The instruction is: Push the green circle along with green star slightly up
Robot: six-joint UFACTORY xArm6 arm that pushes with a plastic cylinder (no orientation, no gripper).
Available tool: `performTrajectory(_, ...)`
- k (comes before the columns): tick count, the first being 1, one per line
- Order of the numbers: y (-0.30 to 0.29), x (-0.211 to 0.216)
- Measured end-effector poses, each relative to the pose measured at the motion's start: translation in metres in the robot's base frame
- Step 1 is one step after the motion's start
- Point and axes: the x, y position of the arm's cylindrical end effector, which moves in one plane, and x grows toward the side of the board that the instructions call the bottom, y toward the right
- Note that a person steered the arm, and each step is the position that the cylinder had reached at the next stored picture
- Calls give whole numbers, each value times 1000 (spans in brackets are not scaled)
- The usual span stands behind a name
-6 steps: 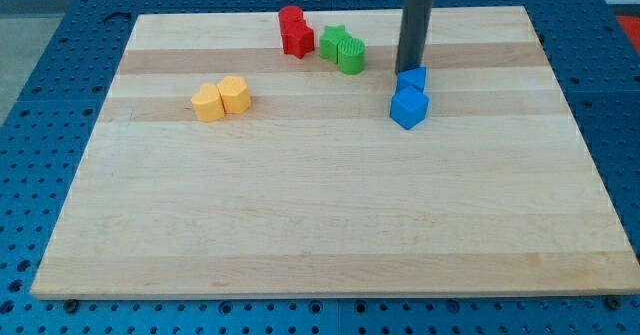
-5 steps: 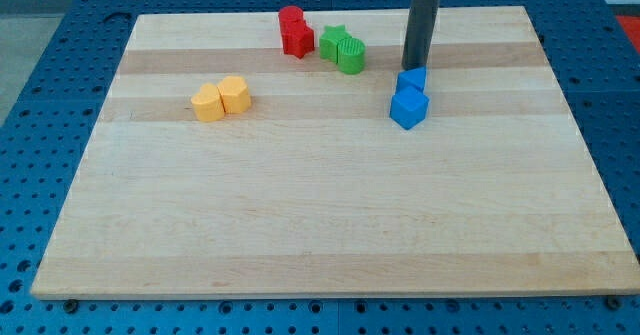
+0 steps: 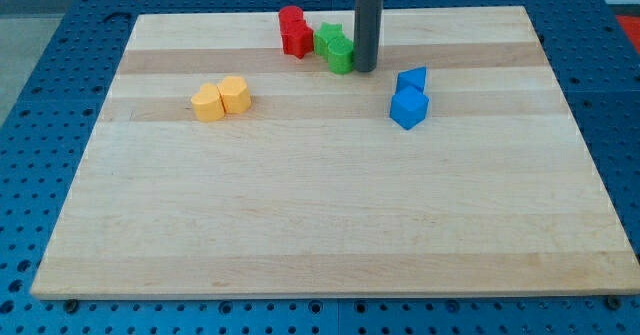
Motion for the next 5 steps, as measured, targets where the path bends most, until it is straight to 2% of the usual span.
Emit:
performTrajectory(4,-18,2)
performTrajectory(5,-12,13)
